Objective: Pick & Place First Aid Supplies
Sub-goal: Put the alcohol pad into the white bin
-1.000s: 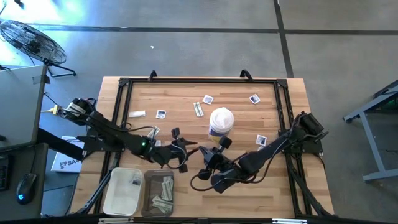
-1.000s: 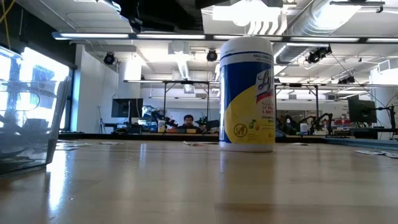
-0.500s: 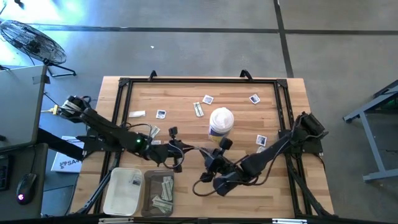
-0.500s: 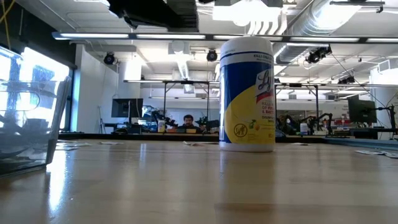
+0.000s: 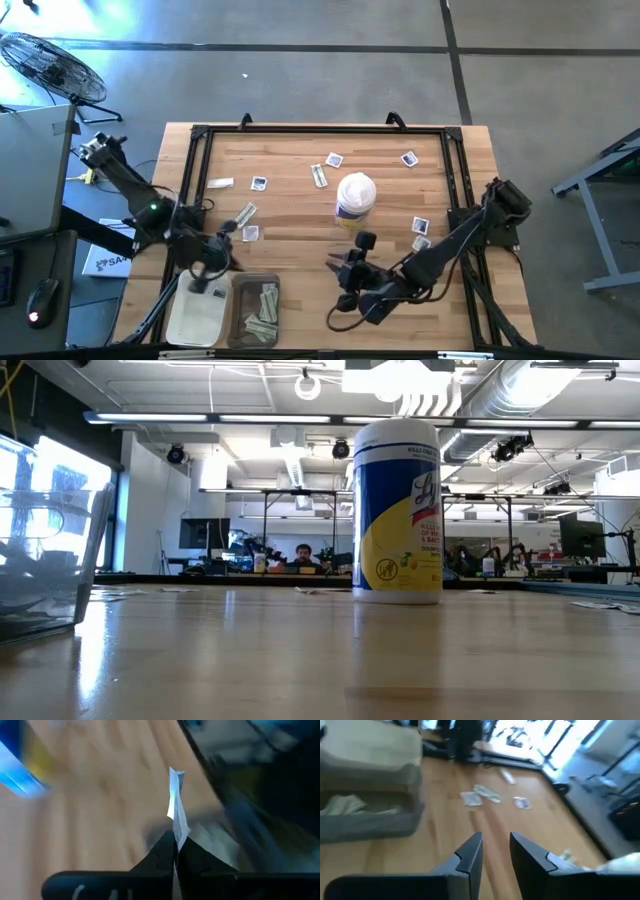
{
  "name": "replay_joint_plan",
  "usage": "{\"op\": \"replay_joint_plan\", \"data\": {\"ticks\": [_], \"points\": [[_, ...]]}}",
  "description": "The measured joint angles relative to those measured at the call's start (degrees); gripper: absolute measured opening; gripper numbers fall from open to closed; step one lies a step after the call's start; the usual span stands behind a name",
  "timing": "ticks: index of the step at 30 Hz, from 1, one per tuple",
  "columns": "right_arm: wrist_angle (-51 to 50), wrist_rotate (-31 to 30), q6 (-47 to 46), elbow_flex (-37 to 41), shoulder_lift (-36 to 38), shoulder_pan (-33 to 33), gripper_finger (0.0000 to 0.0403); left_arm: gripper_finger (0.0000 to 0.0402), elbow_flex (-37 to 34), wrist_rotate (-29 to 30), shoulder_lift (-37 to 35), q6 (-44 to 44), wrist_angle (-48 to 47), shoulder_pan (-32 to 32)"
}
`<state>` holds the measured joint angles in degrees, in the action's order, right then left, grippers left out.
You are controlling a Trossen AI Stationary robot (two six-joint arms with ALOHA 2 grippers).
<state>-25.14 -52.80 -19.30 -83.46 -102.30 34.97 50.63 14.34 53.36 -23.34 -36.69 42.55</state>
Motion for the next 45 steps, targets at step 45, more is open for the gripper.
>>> {"op": "replay_joint_plan", "data": {"ticks": [45], "points": [[33.5, 6.0, 16.6, 15.0, -0.1, -8.3, 0.0088, 0.0078, 0.2, -24.8, 25.3, -26.4, -17.9, 7.8]]}}
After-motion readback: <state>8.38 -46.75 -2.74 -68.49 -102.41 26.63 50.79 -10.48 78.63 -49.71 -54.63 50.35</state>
